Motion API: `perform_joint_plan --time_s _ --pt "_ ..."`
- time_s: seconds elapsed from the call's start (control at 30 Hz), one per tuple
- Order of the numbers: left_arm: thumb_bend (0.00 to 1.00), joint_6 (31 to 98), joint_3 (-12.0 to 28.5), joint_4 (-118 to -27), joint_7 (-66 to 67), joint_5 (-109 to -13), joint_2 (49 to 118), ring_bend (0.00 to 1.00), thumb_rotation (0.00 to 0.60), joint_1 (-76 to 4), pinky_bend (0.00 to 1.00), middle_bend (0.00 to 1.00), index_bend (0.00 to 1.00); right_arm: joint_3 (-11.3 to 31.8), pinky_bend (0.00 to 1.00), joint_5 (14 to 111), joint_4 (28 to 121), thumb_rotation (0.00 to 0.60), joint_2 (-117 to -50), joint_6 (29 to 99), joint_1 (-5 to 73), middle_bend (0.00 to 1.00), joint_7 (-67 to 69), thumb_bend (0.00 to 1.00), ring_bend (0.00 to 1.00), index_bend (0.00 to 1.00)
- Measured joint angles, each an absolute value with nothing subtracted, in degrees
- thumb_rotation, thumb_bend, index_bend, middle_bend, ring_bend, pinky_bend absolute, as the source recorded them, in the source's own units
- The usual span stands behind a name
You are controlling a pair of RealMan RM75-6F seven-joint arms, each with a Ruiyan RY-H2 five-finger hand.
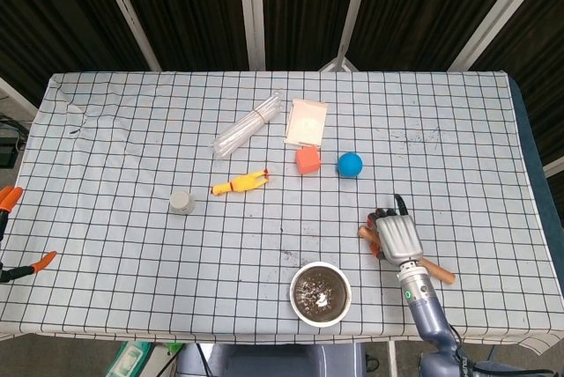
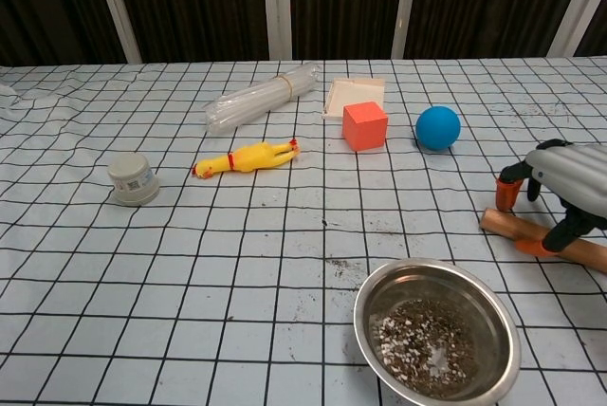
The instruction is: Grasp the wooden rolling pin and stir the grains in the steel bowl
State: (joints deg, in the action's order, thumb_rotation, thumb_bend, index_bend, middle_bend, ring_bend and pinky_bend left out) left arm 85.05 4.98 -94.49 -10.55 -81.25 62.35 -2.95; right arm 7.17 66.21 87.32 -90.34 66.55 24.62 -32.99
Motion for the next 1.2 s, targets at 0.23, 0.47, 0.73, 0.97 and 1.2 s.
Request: perform_joint_plan --time_s 0.23,0.47,0.73,0.97,1.2 --pt "0.04 85.1 5.0 -94.6 -10.6 -81.3 62.3 0.0 0.6 -2.9 0.0 0.0 0.0 7.2 0.0 65.7 87.3 0.6 -90.5 66.3 25.1 0.38 -33.1 0.31 0.37 0.47" --pt "0.04 85.0 5.0 -94.6 -10.8 -81.2 62.3 0.0 0.6 -3.0 0.0 0.0 0.0 7.1 0.0 65.3 87.4 0.6 -90.5 66.2 25.3 0.39 -33.3 0.43 0.38 0.52" --pt "0.04 84.9 4.9 -94.7 -11.0 -81.2 62.2 0.0 0.6 -3.0 0.0 0.0 0.0 6.6 0.0 65.0 87.2 0.6 -90.4 66.1 25.4 0.42 -33.1 0.46 0.41 0.57" --pt "0.04 84.9 4.9 -94.8 -11.1 -81.2 62.2 0.0 0.6 -3.0 0.0 0.0 0.0 6.2 0.0 65.8 87.4 0.6 -90.2 66.3 25.4 0.48 -32.7 0.48 0.48 0.68" --pt "0.04 84.9 4.9 -94.9 -11.3 -81.2 62.1 0.0 0.6 -3.0 0.0 0.0 0.0 5.7 0.05 68.8 87.6 0.6 -90.0 67.2 25.5 0.54 -31.0 0.49 0.56 0.75"
